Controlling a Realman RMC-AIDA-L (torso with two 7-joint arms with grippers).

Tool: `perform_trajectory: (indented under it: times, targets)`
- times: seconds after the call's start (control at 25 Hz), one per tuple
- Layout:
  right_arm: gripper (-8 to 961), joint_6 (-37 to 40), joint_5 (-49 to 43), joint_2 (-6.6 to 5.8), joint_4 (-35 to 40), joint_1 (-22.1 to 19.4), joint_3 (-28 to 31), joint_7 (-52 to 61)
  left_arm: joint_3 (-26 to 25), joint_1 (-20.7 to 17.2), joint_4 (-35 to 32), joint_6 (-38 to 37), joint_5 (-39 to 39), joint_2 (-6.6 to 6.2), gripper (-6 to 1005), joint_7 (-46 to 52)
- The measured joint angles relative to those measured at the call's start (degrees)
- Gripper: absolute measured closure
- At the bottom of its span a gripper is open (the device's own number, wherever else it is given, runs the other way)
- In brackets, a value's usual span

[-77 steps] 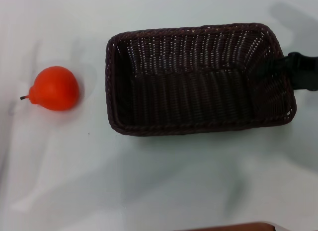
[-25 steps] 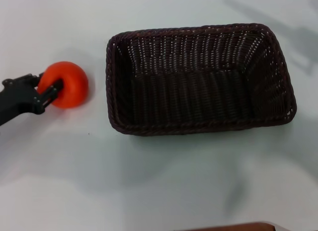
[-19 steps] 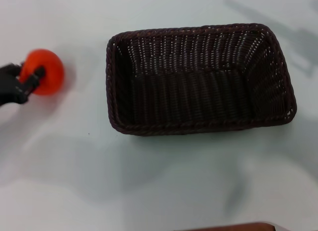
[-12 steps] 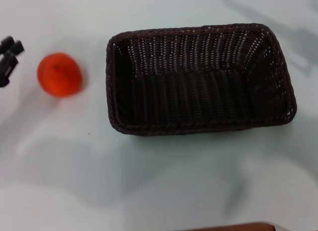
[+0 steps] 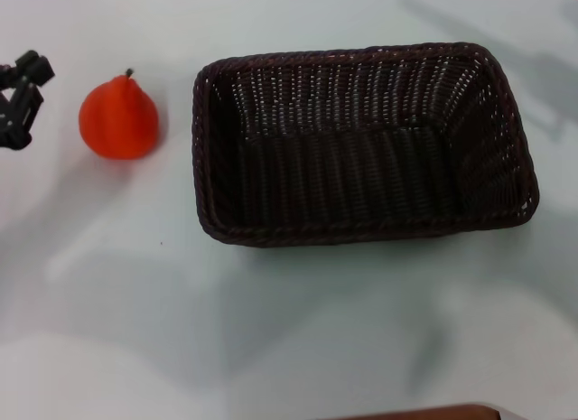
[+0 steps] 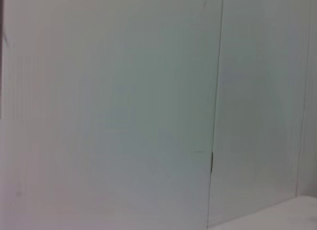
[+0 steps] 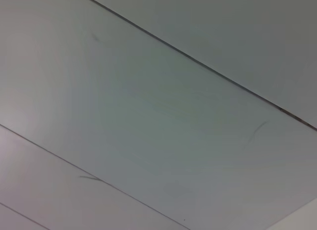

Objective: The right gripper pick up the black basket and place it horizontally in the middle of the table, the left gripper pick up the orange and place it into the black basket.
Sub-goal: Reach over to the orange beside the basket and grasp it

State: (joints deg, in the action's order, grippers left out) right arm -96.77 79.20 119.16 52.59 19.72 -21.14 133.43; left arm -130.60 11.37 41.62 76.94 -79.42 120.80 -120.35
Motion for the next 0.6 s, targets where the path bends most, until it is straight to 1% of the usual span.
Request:
perform_trajectory:
  times: [0.16,0.28,0.4,0.48,0.6]
  targets:
    - [23,0.0,0.0,-0.17,-1.3,-0.2,0.2,-0.5,0.1,0.0,-1.1,-2.5,-0.7,0.14,930,0.3]
    - [23,0.0,0.0,-0.29,-2.3,0.1,0.4,-1.1,1.0,0.4,-1.3,-6.0,-1.9,0.94,918,0.7]
    - [23,0.1,0.0,-0.34,-2.8,0.4,0.3,-1.3,1.7,1.4,-1.8,-8.1,-3.6,1.64,814,1.3]
    - [23,0.2,0.0,-0.34,-2.8,0.5,0.1,-1.3,2.3,2.4,-3.0,-8.4,-4.1,1.64,744,1.6]
    - [23,0.3,0.0,-0.34,-2.9,0.5,0.0,-1.3,2.8,4.0,-5.1,-8.8,-4.7,1.35,500,1.8]
